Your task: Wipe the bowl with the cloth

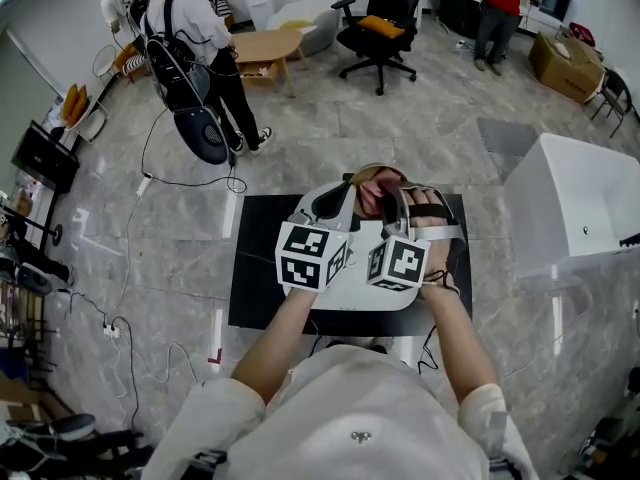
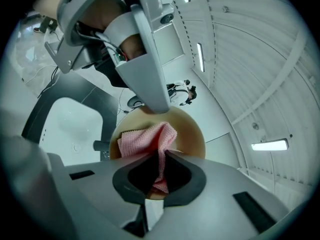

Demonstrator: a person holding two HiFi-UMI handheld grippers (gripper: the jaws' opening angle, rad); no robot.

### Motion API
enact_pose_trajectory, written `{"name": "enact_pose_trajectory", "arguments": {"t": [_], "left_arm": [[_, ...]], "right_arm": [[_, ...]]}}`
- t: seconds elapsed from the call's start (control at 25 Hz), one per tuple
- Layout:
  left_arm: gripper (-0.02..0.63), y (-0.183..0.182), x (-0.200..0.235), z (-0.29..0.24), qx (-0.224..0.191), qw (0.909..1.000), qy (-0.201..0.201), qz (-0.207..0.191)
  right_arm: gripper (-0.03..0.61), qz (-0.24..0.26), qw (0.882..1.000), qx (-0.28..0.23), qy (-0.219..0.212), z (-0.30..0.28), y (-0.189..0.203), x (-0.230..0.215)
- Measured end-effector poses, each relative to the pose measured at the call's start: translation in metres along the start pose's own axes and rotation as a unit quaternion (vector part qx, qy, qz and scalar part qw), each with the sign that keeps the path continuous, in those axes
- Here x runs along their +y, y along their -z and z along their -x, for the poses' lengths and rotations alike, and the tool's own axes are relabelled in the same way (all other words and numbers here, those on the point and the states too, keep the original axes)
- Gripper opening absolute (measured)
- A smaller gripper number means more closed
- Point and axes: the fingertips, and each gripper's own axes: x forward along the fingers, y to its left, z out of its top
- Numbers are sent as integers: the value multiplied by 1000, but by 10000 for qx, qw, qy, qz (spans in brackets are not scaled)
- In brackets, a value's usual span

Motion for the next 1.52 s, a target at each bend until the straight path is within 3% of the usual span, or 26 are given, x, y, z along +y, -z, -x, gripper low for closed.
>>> {"name": "enact_pose_trajectory", "arguments": {"t": [0.4,0.76,1.28,1.52], "left_arm": [[17,-3,-8,-6,77,9996,265,-29],[17,-9,-7,-6,11,9998,213,-40],[17,-7,6,-2,36,10000,70,49],[17,-2,1,-3,81,9999,95,-71]], "right_arm": [[15,165,9995,-170,222,-3,-11,-17],[15,331,9986,-409,-88,-1,-25,7],[15,401,9990,-129,-180,-2,-6,8],[15,314,9994,-17,153,-3,0,-7]]}}
